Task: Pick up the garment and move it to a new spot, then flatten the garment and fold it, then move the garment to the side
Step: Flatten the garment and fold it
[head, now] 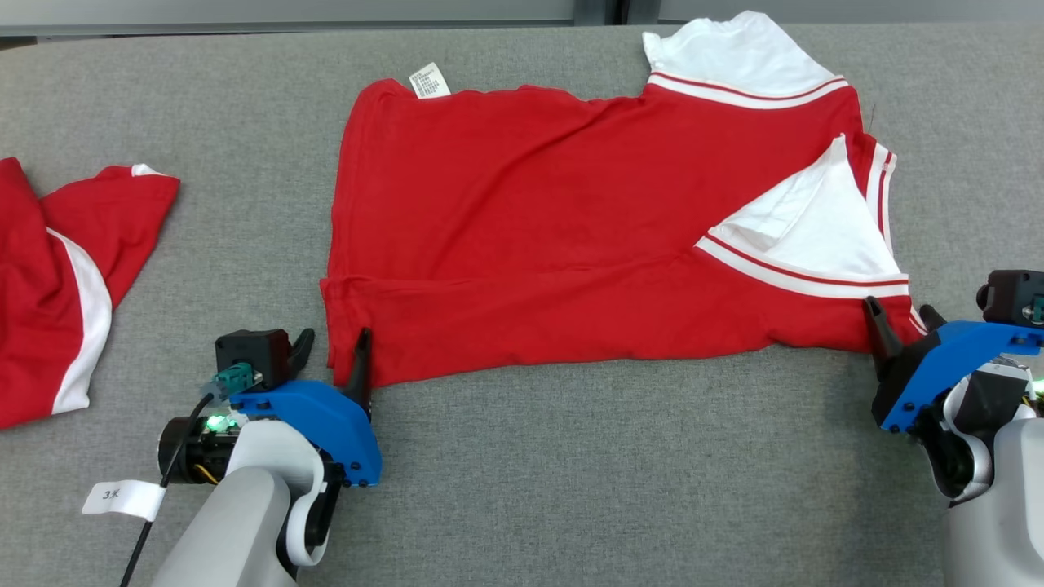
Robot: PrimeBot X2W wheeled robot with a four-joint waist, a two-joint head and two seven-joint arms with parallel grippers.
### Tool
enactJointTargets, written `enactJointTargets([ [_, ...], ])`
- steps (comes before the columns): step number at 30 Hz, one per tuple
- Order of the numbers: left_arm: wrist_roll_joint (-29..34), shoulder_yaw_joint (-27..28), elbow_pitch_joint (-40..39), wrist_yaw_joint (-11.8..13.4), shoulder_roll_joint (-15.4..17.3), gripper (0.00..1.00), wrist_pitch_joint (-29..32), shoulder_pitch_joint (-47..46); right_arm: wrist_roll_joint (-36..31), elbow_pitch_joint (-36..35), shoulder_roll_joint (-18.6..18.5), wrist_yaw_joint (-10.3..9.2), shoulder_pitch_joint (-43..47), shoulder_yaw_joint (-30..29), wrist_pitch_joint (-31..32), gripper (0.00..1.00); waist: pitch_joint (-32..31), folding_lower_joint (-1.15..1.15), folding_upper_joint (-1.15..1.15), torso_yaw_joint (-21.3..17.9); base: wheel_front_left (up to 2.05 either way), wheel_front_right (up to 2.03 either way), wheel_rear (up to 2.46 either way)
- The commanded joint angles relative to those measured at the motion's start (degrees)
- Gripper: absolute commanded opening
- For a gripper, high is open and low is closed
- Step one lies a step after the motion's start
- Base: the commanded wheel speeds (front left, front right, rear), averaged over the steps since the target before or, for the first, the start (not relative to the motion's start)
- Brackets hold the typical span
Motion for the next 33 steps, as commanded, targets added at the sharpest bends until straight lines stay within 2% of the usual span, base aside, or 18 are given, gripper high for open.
enactJointTargets([
  [1,-0.9,-2.2,3.9,-1.1,-1.8,0.70,3.2,2.7,-0.6,2.0,0.5,0.01,-0.3,0.1,1.5,1.00,-0.2,0.01,0.00,0.2,0.00,0.00,0.00],
  [2,-1.1,-2.6,4.6,-1.4,-2.2,0.46,3.6,2.9,-0.4,2.9,0.7,0.01,0.1,0.3,2.2,1.00,-0.4,0.01,0.00,0.3,0.00,0.00,0.00],
  [3,-1.4,-3.0,5.3,-1.9,-2.5,0.00,4.3,3.1,-0.2,3.6,0.8,0.01,0.4,0.7,3.0,0.58,-0.7,0.01,0.00,0.3,0.00,0.00,0.00],
  [4,-1.8,-3.4,6.0,-2.3,-2.8,0.00,4.8,3.4,0.1,3.7,1.0,0.02,0.6,1.1,3.1,0.00,-1.0,0.01,0.00,0.3,0.00,0.00,0.00],
  [8,-3.6,-2.1,6.1,-2.9,-2.4,0.00,4.3,4.6,0.8,1.3,0.6,0.01,2.0,0.8,1.7,0.00,-3.0,0.01,0.00,0.3,0.00,0.00,0.00],
  [13,-5.7,0.5,0.4,-2.1,-0.4,0.00,3.6,6.9,1.9,-5.7,-0.7,0.01,6.7,0.5,2.6,0.00,-6.3,0.01,0.00,0.4,0.00,0.00,0.00],
  [20,-7.3,1.0,-12.9,0.4,3.3,0.00,7.7,15.2,4.0,-16.7,-0.1,-0.01,17.4,-2.0,8.6,0.00,-9.1,0.01,0.00,1.0,0.00,0.00,0.00],
  [25,-8.1,0.8,-21.2,3.3,4.9,0.00,11.2,21.4,5.8,-22.8,1.1,-0.01,23.8,-3.4,11.8,0.00,-9.3,0.01,0.00,1.0,0.00,0.00,0.00],
  [26,-8.2,1.0,-22.2,3.6,5.2,0.11,11.3,22.1,6.1,-23.4,1.2,-0.01,24.4,-3.4,11.9,0.35,-9.2,0.01,0.00,0.9,0.00,0.00,0.00],
  [27,-8.3,1.0,-22.9,3.8,5.5,0.80,11.3,22.7,6.2,-23.6,1.3,-0.01,24.9,-3.5,12.0,1.00,-9.1,0.01,0.00,0.8,0.00,0.00,0.00],
  [28,-8.0,0.9,-23.3,3.9,5.9,1.00,11.6,23.1,6.3,-23.6,1.3,0.00,25.3,-3.4,12.2,1.00,-8.9,0.01,0.00,0.8,0.00,0.00,0.00],
  [33,-7.4,1.0,-26.1,4.1,7.3,1.00,12.8,21.8,6.0,-25.6,1.3,0.01,21.9,-1.7,13.2,1.00,-8.0,0.01,0.00,0.2,0.00,0.00,0.00],
])
